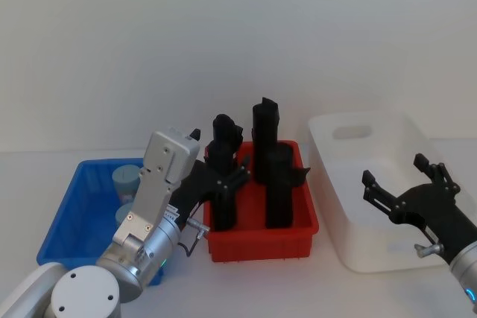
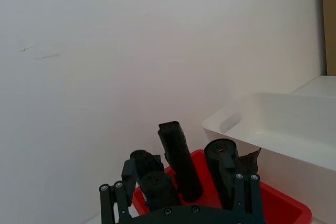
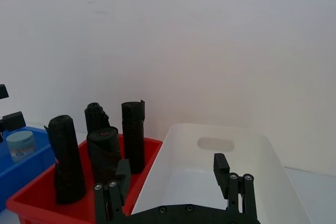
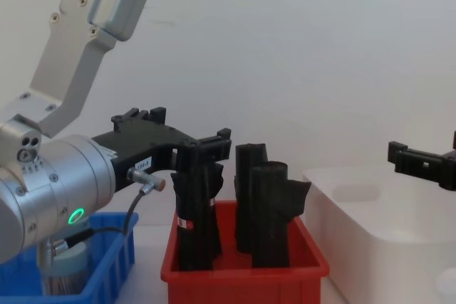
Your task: Pick the cotton swabs from the blue box and place them into the white box.
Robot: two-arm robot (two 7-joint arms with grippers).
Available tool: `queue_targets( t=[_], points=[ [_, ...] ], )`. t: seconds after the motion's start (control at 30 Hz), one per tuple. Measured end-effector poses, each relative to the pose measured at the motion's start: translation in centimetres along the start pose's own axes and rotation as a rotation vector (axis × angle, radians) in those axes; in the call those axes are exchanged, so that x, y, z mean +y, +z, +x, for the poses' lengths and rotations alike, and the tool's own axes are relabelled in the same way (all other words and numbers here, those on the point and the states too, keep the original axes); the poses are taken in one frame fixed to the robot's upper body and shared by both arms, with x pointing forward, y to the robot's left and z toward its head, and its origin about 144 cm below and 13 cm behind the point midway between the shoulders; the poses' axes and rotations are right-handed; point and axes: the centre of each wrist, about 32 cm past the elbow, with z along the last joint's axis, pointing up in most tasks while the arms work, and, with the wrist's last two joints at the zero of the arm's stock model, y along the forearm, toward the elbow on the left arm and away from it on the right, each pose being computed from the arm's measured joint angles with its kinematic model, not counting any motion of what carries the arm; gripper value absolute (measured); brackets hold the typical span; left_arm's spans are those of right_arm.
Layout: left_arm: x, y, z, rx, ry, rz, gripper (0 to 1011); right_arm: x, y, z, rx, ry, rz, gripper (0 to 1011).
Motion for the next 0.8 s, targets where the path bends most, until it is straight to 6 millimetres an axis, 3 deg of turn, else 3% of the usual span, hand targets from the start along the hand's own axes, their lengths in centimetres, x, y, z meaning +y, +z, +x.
queue_targets(
  t=[0.8],
  points=[
    [0.0, 0.0, 0.0, 0.0, 0.0, 0.0, 1004, 0.0, 0.0, 0.0, 0.0, 0.0, 0.0, 1001]
  ],
)
